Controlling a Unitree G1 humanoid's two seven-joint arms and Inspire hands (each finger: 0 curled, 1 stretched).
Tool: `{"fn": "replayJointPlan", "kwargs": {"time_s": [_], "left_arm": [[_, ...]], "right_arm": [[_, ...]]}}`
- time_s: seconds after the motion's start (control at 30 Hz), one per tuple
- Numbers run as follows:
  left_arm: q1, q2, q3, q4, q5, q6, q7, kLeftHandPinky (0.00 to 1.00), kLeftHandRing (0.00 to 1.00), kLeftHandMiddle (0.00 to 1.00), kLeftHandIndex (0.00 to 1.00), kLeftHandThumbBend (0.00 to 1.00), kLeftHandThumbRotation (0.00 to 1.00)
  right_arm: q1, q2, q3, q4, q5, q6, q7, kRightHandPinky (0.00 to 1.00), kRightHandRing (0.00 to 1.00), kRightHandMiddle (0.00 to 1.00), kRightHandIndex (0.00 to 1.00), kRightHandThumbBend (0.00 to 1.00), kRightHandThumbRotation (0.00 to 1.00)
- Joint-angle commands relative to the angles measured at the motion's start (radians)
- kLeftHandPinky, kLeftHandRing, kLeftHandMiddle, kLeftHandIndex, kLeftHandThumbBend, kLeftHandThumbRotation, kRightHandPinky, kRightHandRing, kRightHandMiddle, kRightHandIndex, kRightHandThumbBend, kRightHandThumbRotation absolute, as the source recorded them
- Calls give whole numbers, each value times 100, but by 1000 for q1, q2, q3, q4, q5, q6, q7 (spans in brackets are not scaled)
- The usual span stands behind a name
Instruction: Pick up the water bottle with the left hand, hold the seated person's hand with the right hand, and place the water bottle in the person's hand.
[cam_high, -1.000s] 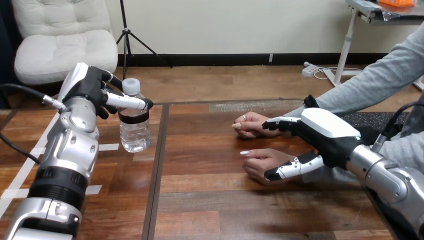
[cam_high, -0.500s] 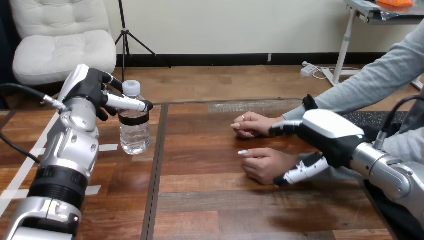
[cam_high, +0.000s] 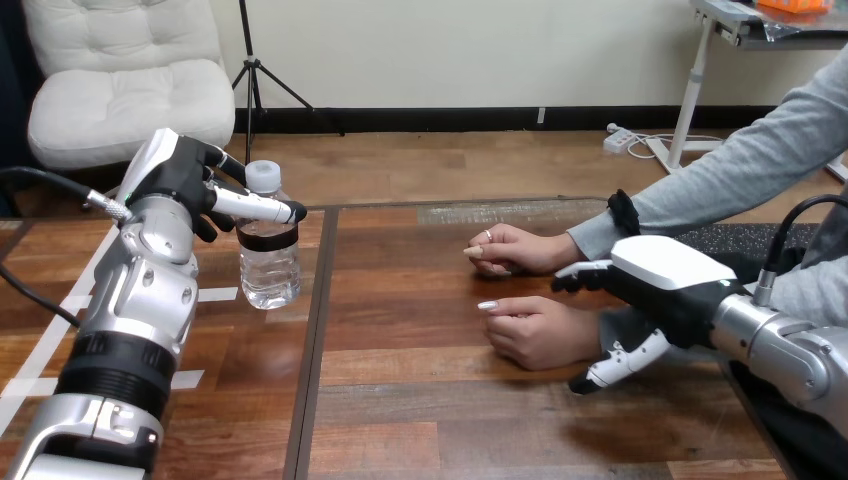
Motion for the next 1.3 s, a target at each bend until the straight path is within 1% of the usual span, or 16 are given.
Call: {"fn": "replayJointPlan", "kwargs": {"time_s": [0.0, 0.27, 0.37, 0.57, 0.8, 0.97, 1.07, 1.27], "left_arm": [[-101, 29, -3, -66, 17, -8, 7, 26, 32, 38, 42, 67, 0], [-98, 28, -1, -73, 15, -10, 6, 26, 32, 38, 42, 67, 0], [-98, 32, -9, -70, 22, -15, 4, 25, 32, 38, 42, 66, 0], [-97, 27, 3, -70, 10, -16, 7, 25, 31, 38, 42, 66, 0], [-93, 32, -2, -73, 14, -20, 5, 26, 32, 38, 42, 66, 0], [-93, 31, 1, -75, 12, -15, 6, 26, 32, 39, 42, 66, 0], [-91, 30, 3, -78, 11, -13, 8, 26, 32, 39, 42, 66, 0], [-90, 31, -4, -81, 20, -6, 9, 27, 32, 39, 43, 66, 0]], "right_arm": [[-122, -26, 9, 11, -7, 1, -18, 75, 83, 84, 83, 100, 48], [-135, -29, 23, 27, -16, 5, -16, 75, 83, 84, 83, 100, 49], [-137, -28, 26, 33, -22, 7, -24, 74, 82, 83, 83, 100, 49], [-143, -24, 33, 50, -27, 6, -34, 73, 82, 83, 83, 100, 50], [-149, -16, 40, 66, -30, 24, -41, 73, 81, 82, 83, 100, 51], [-149, -11, 39, 76, -21, 30, -54, 73, 81, 82, 82, 100, 48], [-151, -8, 44, 77, -24, 44, -59, 73, 81, 82, 82, 100, 46], [-159, 0, 48, 92, -22, 61, -66, 73, 81, 82, 82, 100, 45]]}}
